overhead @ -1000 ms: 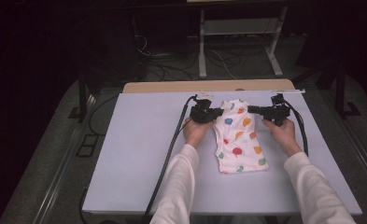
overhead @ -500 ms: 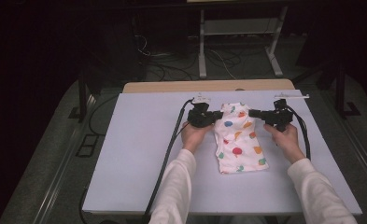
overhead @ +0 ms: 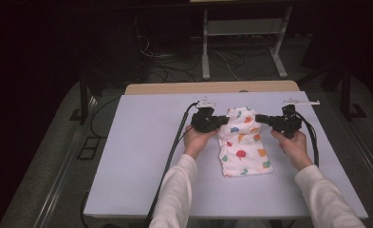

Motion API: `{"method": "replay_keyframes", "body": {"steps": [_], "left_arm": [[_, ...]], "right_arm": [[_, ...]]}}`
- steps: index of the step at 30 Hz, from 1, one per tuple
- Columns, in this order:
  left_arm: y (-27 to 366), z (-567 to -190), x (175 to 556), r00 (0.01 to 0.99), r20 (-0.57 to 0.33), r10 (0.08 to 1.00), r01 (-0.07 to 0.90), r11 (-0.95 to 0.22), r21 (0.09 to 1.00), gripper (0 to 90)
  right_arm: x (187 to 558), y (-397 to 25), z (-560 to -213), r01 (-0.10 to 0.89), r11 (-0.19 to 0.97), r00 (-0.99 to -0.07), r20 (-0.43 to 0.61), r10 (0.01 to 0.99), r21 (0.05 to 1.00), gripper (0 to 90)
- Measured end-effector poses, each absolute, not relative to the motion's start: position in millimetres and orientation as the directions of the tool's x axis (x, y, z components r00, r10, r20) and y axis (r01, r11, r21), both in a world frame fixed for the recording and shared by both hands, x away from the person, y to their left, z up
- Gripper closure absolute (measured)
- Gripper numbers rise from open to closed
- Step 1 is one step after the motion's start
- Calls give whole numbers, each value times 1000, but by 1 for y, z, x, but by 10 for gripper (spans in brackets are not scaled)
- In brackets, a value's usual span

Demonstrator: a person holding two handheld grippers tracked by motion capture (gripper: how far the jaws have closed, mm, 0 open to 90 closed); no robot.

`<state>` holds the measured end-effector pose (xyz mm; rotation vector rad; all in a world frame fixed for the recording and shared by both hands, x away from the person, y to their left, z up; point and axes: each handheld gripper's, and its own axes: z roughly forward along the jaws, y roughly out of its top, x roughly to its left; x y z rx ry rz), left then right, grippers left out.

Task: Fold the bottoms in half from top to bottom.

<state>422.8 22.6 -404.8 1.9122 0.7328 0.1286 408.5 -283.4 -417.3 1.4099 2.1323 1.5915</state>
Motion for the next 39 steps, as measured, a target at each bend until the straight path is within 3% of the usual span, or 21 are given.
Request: {"method": "replay_keyframes", "body": {"steps": [39], "left_arm": [[20,-429,381,878,-235,416,390,-338,857,869]], "right_arm": [[351,-289,-429,597,117,-577,323,750,794,878]]}}
